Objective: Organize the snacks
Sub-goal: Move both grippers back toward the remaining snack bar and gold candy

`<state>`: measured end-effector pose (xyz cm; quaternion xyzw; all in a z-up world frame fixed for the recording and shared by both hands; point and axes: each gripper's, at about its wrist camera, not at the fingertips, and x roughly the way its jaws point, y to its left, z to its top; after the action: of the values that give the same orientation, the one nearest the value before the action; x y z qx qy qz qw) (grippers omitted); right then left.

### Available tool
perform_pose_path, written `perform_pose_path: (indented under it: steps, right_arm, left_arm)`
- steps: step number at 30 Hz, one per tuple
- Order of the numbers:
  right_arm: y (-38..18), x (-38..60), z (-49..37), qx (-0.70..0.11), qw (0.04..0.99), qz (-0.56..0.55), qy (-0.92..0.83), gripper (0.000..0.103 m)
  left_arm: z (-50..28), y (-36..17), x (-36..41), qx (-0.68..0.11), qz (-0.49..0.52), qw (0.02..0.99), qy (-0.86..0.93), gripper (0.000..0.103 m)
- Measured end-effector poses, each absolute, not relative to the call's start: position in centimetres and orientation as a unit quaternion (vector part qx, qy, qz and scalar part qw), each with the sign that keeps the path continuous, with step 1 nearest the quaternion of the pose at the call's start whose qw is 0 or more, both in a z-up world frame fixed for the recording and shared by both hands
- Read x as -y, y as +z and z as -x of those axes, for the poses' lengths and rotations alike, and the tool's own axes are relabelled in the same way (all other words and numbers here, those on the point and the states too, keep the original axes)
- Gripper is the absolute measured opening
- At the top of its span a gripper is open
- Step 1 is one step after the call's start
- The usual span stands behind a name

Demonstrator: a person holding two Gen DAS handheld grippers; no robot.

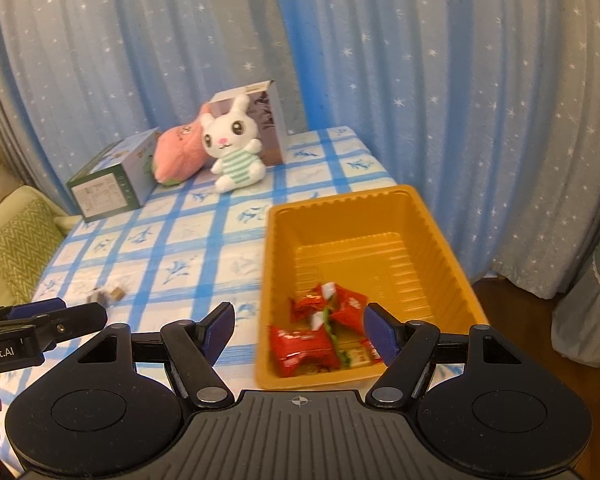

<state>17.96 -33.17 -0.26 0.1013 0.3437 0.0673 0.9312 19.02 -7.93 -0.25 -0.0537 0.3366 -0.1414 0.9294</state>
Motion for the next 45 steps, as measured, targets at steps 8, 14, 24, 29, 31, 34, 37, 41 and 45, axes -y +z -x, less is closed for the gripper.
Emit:
perform_pose_path:
  steps: [8, 14, 24, 29, 31, 34, 37, 41, 45]
  right_arm:
    - [0.4, 29.6, -17.6, -0.341, 0.931, -0.090, 0.095, 0.071]
    - [0.3, 27.1, -17.5, -0.341, 0.929, -0.082, 0.114, 0.071]
    - [-1.2, 22.5, -17.7, -0.350, 0.922, -0.067, 0.153, 0.071]
    - [-1.9, 20.8, -18.6, -0.351, 0.920, -0.061, 0.163, 0.071]
    - [-2.3, 20.2, -19.1, -0.351, 0.920, -0.059, 0.164, 0.071]
    - [-2.8, 19.4, -20.0, -0.352, 0.920, -0.056, 0.165, 0.071]
    - [-3.4, 18.6, -21.1, -0.353, 0.919, -0.054, 0.166, 0.071]
    - [-4.5, 17.4, -23.1, -0.358, 0.917, -0.047, 0.169, 0.071]
    - [-5.8, 16.4, -25.3, -0.363, 0.915, -0.043, 0.168, 0.071]
  left_arm:
    - [-17.3, 0.6, 4.3, -0.327, 0.051, 0.937, -0.111, 0.081]
    - [-16.0, 0.7, 1.3, -0.325, 0.045, 0.941, -0.085, 0.084]
    - [-15.2, -0.6, -4.3, -0.336, 0.052, 0.940, -0.028, 0.084]
    - [-15.8, -1.4, -6.2, -0.341, 0.058, 0.938, -0.010, 0.084]
    - [-16.2, -1.8, -6.8, -0.344, 0.061, 0.937, -0.003, 0.084]
    - [-17.3, -2.6, -7.4, -0.351, 0.061, 0.934, 0.006, 0.084]
    - [-18.4, -3.4, -8.1, -0.358, 0.065, 0.932, 0.013, 0.084]
    - [-20.4, -4.5, -8.9, -0.365, 0.064, 0.929, 0.018, 0.084]
    - [-22.7, -5.7, -9.4, -0.372, 0.062, 0.926, 0.020, 0.084]
